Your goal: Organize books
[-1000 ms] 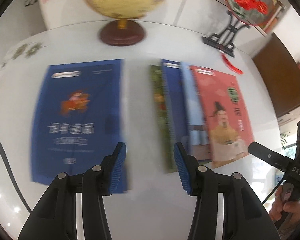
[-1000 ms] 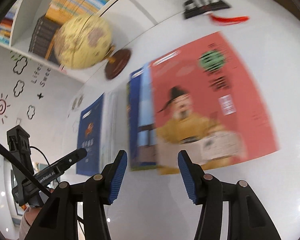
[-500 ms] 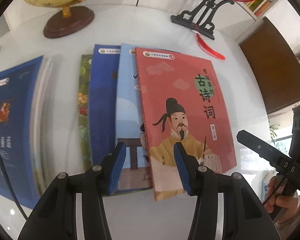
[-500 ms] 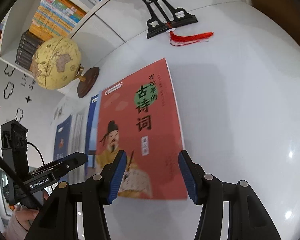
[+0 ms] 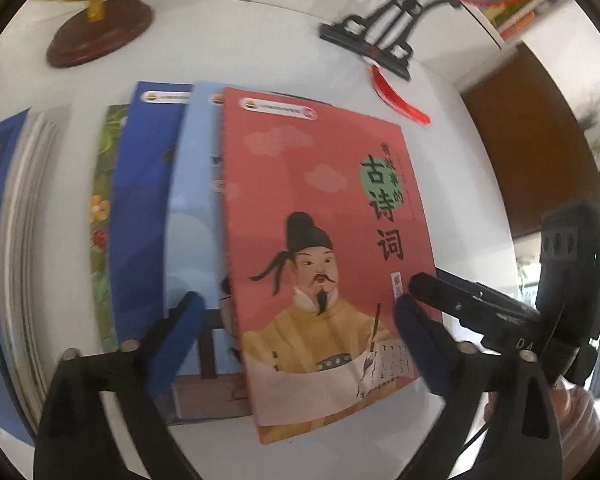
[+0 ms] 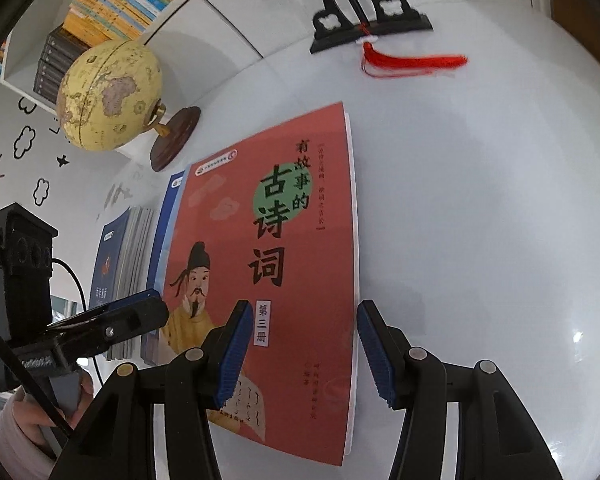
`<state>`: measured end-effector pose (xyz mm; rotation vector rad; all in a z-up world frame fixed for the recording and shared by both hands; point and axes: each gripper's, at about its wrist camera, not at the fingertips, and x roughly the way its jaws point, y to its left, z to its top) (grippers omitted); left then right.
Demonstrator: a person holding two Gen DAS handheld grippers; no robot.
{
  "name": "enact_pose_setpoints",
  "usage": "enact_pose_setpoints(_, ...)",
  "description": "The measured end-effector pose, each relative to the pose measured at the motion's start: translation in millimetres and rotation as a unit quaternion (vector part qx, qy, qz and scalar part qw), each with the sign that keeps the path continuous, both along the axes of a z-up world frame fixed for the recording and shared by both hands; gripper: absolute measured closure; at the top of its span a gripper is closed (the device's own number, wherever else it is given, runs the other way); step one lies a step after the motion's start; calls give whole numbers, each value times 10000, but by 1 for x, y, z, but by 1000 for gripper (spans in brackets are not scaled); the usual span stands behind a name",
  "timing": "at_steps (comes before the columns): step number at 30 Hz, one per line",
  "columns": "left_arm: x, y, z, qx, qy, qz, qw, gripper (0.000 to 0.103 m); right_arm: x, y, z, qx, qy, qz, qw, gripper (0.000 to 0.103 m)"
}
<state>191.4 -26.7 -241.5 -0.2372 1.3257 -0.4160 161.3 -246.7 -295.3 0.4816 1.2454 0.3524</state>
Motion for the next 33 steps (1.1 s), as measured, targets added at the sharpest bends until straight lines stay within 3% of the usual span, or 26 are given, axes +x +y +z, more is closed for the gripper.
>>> enact_pose_setpoints(4, 0, -6, -1, 133, -49, -50, 9999, 1, 0, -7, -7, 302, 171, -143, 9993, 47)
enact_pose_setpoints(10, 4, 21, -4, -800, 53, 473, 9957, 1, -8, -13, -8, 630, 46, -279, 9976, 38)
enact_pose_setpoints(12, 8, 25, -5, -969, 176, 523, 9938, 1, -8, -10, -7, 614, 49, -200, 9979, 29)
enact_pose_setpoints(16, 12, 15, -3, -722, 242, 277, 9967, 1, -3, 6, -4, 522, 70, 108, 9986, 5)
enact_pose_setpoints(18, 8, 6, -1, -433, 138, 111, 9989, 1, -3, 10, -5, 579, 22, 84, 9983, 0)
enact_pose_setpoints(24, 6, 12, -2, -526, 79, 210, 9984, 1, -5, 7, -6, 665, -64, 42, 9978, 0)
enact_pose_setpoints(29, 8, 5, -2, -278, 126, -11, 9995, 1, -1, 5, -7, 837, 15, 161, 9964, 0)
enact_pose_setpoints(30, 8, 4, -2, -244, 132, 6, 9996, 1, 0, 5, -7, 840, 49, 181, 9963, 1)
enact_pose_setpoints(32, 7, 2, -2, -136, 104, 77, 9998, 2, 2, 4, -7, 798, 123, 172, 9966, 26)
enact_pose_setpoints(33, 5, 2, -2, -105, 70, 135, 9998, 2, 1, 2, -9, 719, 212, 128, 9971, 54)
